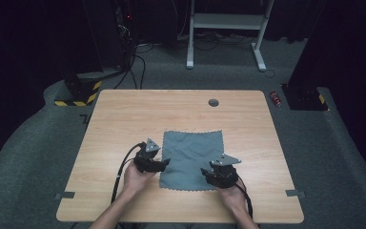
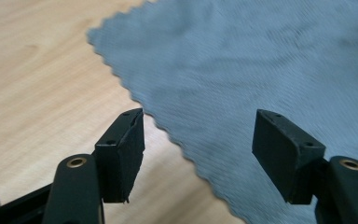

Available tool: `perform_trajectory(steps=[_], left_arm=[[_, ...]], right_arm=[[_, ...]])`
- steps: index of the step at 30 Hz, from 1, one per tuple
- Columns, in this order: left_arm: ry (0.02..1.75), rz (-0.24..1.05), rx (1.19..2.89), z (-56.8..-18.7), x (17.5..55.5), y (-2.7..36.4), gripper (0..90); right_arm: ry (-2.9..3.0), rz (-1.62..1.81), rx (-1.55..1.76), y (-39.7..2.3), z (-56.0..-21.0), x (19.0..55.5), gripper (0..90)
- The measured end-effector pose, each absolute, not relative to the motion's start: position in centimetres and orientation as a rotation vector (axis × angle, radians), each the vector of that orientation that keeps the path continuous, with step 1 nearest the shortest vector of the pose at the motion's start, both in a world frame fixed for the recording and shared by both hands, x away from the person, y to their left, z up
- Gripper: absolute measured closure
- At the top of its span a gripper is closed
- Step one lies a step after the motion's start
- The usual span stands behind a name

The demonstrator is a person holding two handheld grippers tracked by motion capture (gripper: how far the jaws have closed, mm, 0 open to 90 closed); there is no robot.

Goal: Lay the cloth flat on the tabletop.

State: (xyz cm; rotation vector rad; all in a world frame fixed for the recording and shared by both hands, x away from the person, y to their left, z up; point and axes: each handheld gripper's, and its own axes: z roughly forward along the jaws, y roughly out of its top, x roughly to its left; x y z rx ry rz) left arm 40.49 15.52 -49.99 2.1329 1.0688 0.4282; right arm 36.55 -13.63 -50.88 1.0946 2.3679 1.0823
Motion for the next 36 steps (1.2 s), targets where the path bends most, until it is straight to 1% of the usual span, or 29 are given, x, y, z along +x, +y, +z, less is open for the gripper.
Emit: perform_trajectory(steps=[1,4,6,11,12,13,14,17,19,21,25,27,30,31,33,36], left_arm=[[1.075,0.435,2.137,-49.9,40.8,15.6,34.5],[1.099,0.437,2.118,-49.8,41.6,15.9,34.5],[1.125,0.436,2.112,-49.6,42.2,16.0,35.8],[1.171,0.444,2.078,-49.1,44.2,16.1,35.8],[1.176,0.458,2.047,-49.0,44.4,16.2,36.0],[1.182,0.452,2.047,-49.0,44.7,16.2,37.1],[1.188,0.446,2.052,-49.0,44.9,16.2,36.2],[1.187,0.465,2.073,-48.8,45.4,15.9,36.0],[1.182,0.476,2.054,-48.7,45.6,16.0,37.5],[1.2,0.468,2.041,-48.9,45.8,16.1,38.1],[1.228,0.466,2.078,-49.0,47.0,16.1,37.2],[1.242,0.466,2.063,-48.8,47.6,16.1,38.9],[1.251,0.483,2.061,-48.8,48.4,15.9,38.4],[1.267,0.478,2.068,-48.9,48.8,15.7,39.7],[1.284,0.471,2.084,-49.2,49.3,15.5,38.9],[1.302,0.49,2.091,-49.9,50.1,15.2,40.4]], right_arm=[[2.378,1.086,1.081,-13.3,-50.9,36.5,56.2],[2.417,1.099,1.013,-12.0,-50.9,36.5,65.5],[2.442,1.093,0.978,-10.9,-51.0,36.5,67.8],[2.512,1.109,0.854,-6.9,-50.8,36.2,69.9],[2.523,1.113,0.826,-6.0,-50.8,36.1,70.4],[2.544,1.112,0.793,-5.0,-50.8,35.9,70.9],[2.556,1.117,0.765,-4.3,-50.9,35.8,71.1],[2.591,1.108,0.699,-2.5,-51.4,35.1,72.3],[2.616,1.09,0.667,-1.6,-51.6,34.7,72.7],[2.623,1.092,0.646,-1.0,-51.8,34.5,73.0],[2.638,1.083,0.618,-0.5,-52.0,34.2,74.5],[2.645,1.074,0.609,-0.5,-51.9,34.1,75.2],[2.65,1.077,0.598,-0.5,-52.0,33.7,75.5],[2.648,1.074,0.596,-0.5,-52.0,33.6,75.5],[2.654,1.082,0.603,-0.6,-52.0,33.5,75.4],[2.645,1.095,0.611,-0.7,-52.1,33.4,75.3]])
